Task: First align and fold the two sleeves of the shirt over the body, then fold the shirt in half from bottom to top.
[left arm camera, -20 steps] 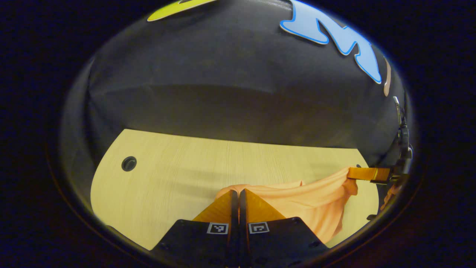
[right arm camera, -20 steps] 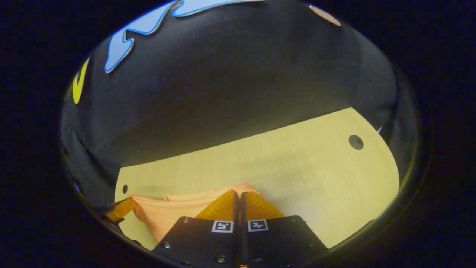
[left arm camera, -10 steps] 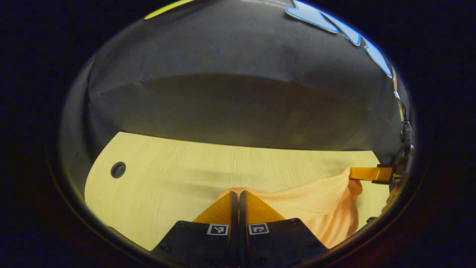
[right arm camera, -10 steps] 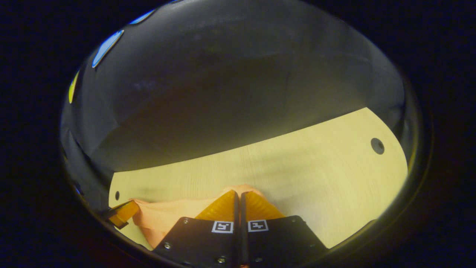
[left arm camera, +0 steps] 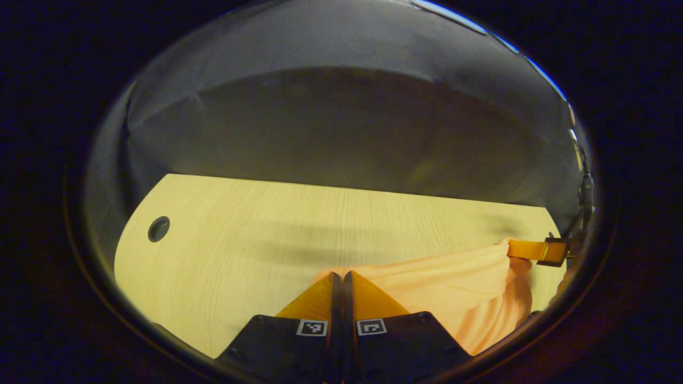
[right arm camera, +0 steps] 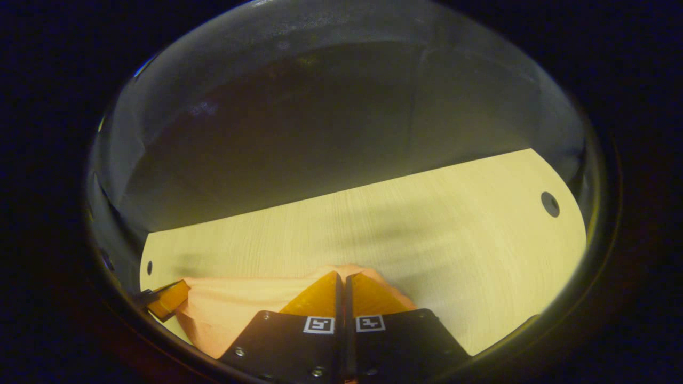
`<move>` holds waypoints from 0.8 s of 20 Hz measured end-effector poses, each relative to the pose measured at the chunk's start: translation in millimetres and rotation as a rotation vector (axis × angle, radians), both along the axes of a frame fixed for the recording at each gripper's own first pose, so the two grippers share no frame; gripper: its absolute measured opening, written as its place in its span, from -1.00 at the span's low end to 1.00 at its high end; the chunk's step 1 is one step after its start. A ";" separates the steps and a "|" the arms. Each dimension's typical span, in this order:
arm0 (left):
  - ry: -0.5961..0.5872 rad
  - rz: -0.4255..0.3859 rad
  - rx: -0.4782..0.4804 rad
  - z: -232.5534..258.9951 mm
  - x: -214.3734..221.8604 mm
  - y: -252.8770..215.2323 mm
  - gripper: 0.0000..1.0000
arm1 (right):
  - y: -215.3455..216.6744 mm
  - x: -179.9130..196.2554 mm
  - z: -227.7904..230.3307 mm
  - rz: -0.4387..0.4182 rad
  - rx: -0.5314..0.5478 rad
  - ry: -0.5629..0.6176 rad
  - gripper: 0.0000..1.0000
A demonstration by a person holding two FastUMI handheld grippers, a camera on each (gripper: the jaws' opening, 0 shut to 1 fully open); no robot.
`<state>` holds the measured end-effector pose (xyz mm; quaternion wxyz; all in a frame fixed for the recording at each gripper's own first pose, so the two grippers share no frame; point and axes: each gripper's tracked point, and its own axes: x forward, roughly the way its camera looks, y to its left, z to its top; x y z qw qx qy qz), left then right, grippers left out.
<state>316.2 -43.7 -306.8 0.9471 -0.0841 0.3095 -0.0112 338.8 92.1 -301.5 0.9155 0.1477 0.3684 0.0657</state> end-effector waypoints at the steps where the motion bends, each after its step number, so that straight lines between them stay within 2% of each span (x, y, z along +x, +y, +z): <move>1: 0.001 -0.002 0.001 0.1 -0.5 -2.9 -0.88 | -2.0 -0.6 -1.6 0.004 -0.009 -0.001 -0.94; 2: -0.001 -0.006 -0.001 0.2 -0.9 -4.3 -0.75 | -2.4 1.0 -1.5 0.006 -0.015 -0.003 -0.85; 3: -0.004 -0.015 -0.017 2.6 -0.1 -6.6 -0.72 | -3.9 -0.5 -0.4 0.006 -0.022 0.000 -0.85; 4: -0.003 -0.015 -0.019 2.3 0.5 -7.4 -0.55 | -6.9 -1.6 1.7 0.012 -0.017 -0.001 -0.64; 5: -0.003 -0.017 -0.026 2.9 0.2 -10.7 -0.54 | -9.7 -2.9 5.5 0.018 -0.004 -0.001 -0.53; 6: -0.006 -0.008 -0.019 4.8 0.8 -9.4 -0.46 | -13.3 -2.1 12.5 0.023 0.006 -0.003 -0.21; 7: -0.011 -0.001 -0.005 4.3 3.2 -7.3 -0.27 | -17.4 -4.4 14.5 0.020 0.000 -0.003 0.11; 8: -0.024 -0.014 -0.026 7.4 4.2 -9.9 0.07 | -22.7 -5.9 14.0 0.021 -0.015 -0.002 0.43; 9: -0.033 -0.022 -0.039 14.7 3.9 -12.8 0.41 | -23.8 -6.8 12.8 0.025 -0.026 0.000 0.43; 10: -0.041 -0.019 -0.030 21.8 2.7 -11.9 0.51 | -25.4 -9.7 15.7 0.029 -0.034 0.005 0.44; 11: -0.045 -0.021 -0.022 26.2 0.3 -11.0 0.42 | -27.1 -8.7 13.4 0.035 -0.038 0.004 0.49; 12: -0.043 -0.030 -0.026 28.9 -1.9 -12.1 0.52 | -30.7 -7.3 14.5 0.039 -0.046 0.001 0.68; 16: -0.034 -0.033 -0.046 52.8 -22.8 -16.7 0.76 | -31.1 -7.1 25.8 0.054 -0.025 -0.011 0.70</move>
